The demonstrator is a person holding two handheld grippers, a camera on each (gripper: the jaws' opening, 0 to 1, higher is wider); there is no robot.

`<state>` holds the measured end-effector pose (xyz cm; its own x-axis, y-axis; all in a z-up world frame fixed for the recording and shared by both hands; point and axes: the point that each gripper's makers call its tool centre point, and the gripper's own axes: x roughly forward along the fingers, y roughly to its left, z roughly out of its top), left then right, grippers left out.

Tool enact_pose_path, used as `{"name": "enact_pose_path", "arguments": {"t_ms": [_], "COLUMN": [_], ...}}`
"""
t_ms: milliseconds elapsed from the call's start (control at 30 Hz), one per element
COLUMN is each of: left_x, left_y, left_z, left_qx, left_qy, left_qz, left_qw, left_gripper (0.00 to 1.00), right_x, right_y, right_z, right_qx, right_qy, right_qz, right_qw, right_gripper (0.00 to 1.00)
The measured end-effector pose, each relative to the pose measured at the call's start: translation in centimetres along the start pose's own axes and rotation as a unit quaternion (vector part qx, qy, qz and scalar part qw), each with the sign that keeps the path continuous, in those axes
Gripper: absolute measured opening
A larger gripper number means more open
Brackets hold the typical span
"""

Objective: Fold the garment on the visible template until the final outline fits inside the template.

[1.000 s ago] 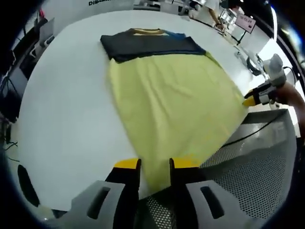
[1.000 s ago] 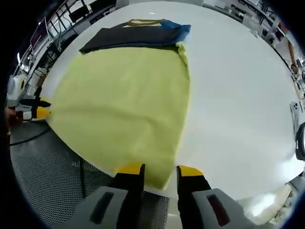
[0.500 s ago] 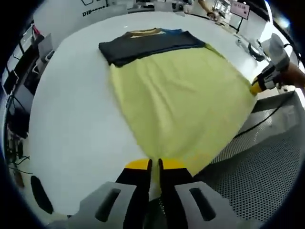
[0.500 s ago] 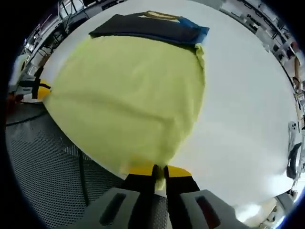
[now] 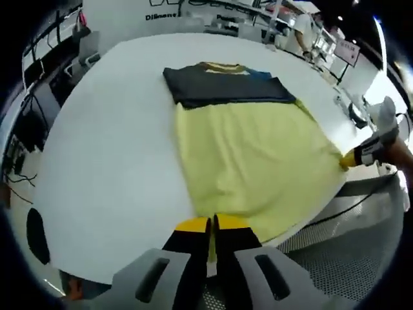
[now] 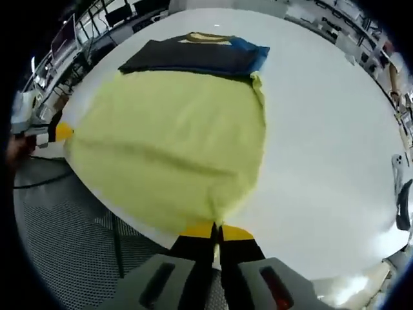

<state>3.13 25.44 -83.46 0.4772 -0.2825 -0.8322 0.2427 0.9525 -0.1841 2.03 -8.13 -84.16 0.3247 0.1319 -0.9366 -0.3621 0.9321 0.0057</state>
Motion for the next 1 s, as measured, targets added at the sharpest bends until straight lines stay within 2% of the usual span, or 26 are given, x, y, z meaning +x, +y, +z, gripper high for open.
{"name": "enact_pose_path", "arguments": {"t_ms": [33,100,200,233,267,333,367,700,867,1000], "left_x": [-0.2,-0.6,-0.8,-0.9,-1.0,-1.2,-1.3,-2.3,-2.9,-3.4], "left_y": [0.2,0.2,0.5,0.8,1.1,1.5,1.6,1.5,1.4,1.5], "left_z": [0.3,1.5,2.0,2.4,2.7,2.8,3.1,5.4,7.2,8.6], "left_qx": [-0.012,-0.005,-0.005,-0.017,-0.039,-0.046,-0.05,-0.054,-0.045,-0.037], "left_qy": [-0.01,-0.034,-0.043,-0.052,-0.061,-0.068,-0.077,-0.126,-0.163,-0.184], "left_qz": [0.003,0.006,0.008,0.007,0.003,0.005,0.006,-0.005,-0.003,0.007], "left_qw": [0.9999,0.9994,0.9991,0.9985,0.9974,0.9966,0.9958,0.9905,0.9856,0.9822], "left_gripper": [0.0,0.0,0.0,0.0,0.0,0.0,0.0,0.0,0.0,0.0], "right_x": [-0.3,-0.8,-1.2,-1.5,-1.8,-2.1,-2.3,-4.1,-5.3,-5.9], "right_y": [0.2,0.2,-0.1,-0.3,-0.5,-0.7,-0.7,-1.3,-2.0,-2.2], "right_z": [0.0,0.5,1.0,1.6,2.7,3.2,3.8,6.1,7.9,9.0], "right_qx": [0.003,0.015,0.021,0.024,0.013,0.009,0.012,0.016,0.002,-0.005], "right_qy": [-0.002,-0.024,-0.039,-0.055,-0.085,-0.097,-0.114,-0.16,-0.203,-0.217], "right_qz": [-0.002,-0.008,-0.016,-0.02,-0.02,-0.022,-0.021,-0.036,-0.055,-0.062], "right_qw": [1.0,0.9996,0.9989,0.998,0.9961,0.995,0.9932,0.9864,0.9777,0.9743], "right_gripper": [0.0,0.0,0.0,0.0,0.0,0.0,0.0,0.0,0.0,0.0]}}
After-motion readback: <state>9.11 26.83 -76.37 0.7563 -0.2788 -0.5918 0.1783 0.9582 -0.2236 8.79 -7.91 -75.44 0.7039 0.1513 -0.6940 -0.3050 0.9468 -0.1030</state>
